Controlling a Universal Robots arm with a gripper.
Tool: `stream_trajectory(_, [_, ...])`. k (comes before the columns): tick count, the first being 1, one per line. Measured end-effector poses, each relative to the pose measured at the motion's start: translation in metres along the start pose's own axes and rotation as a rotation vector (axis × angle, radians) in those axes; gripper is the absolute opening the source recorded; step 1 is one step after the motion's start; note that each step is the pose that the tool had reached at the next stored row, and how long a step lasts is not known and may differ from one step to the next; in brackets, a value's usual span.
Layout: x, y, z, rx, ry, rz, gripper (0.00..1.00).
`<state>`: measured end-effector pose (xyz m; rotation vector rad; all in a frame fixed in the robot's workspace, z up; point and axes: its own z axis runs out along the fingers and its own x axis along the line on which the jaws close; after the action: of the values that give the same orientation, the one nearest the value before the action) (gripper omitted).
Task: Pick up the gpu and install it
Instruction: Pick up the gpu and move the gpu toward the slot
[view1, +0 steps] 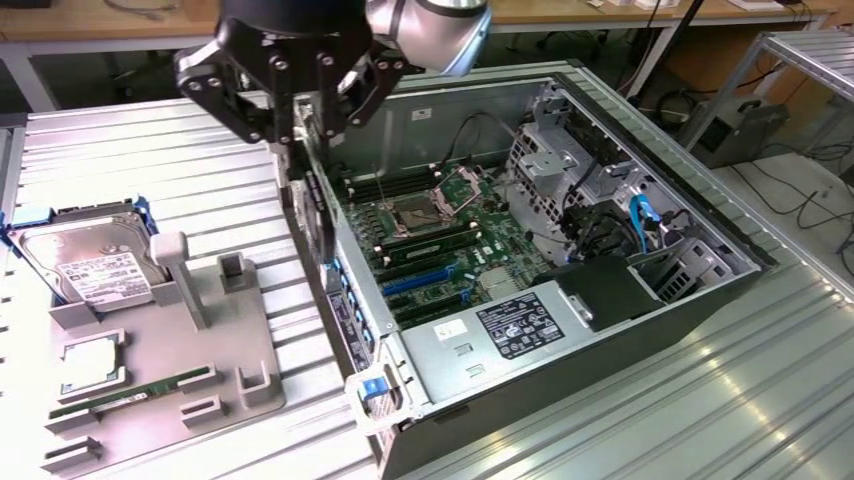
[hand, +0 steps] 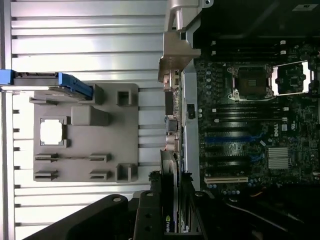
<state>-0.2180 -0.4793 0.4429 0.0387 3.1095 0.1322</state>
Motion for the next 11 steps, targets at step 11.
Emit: stream_trajectory(11, [-0.068,0.0011,0.0029,-0.0036,0.0064,0.001,0.26])
